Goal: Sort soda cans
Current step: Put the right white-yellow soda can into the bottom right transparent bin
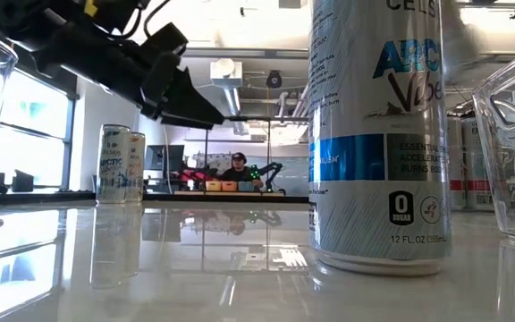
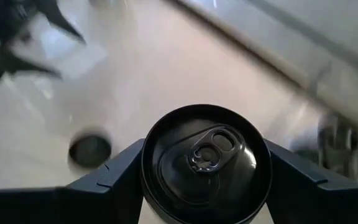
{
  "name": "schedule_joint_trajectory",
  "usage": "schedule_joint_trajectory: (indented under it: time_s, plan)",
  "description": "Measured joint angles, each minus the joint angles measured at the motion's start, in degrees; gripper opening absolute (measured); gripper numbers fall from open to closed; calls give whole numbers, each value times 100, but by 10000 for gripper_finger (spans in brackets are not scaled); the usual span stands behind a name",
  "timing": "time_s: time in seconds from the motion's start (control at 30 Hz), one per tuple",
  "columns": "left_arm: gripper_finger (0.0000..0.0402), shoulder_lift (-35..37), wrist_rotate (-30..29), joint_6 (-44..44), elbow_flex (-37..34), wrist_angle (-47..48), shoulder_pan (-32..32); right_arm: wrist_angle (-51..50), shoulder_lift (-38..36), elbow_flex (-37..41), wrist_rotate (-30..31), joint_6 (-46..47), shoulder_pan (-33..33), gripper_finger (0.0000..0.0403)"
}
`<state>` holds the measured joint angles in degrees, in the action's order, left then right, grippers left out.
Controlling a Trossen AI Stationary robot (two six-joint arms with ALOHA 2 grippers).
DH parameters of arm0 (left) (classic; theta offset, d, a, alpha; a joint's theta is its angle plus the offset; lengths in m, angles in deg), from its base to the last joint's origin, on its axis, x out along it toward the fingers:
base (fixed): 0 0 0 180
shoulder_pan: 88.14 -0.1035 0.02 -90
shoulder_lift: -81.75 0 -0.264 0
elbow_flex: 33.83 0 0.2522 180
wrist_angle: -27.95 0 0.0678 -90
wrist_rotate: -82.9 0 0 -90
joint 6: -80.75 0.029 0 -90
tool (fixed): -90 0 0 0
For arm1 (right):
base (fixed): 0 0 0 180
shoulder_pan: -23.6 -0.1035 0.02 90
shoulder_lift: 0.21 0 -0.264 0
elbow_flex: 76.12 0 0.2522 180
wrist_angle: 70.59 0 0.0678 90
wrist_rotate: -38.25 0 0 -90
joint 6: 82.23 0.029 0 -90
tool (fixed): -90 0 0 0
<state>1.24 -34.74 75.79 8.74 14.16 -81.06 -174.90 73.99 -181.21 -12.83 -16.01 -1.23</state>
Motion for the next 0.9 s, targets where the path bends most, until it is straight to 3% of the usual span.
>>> schedule_joint_trajectory:
  time_s: [0.23, 0.4, 0.6, 0.9]
  plan:
    - [358, 0, -33, 87, -104, -336, 126, 50, 118, 595, -1006, 1890, -1313, 240]
    - [358, 0, -35, 109, -104, -373, 126, 77, 309, 684, -1098, 2992, -2188, 240]
    - [358, 0, -49, 111, -104, -406, 123, 59, 861, 686, -579, 3945, -3145, 240]
    - [358, 0, -51, 67, -104, -541, 123, 67, 2285, 686, 240, 5277, -4418, 240]
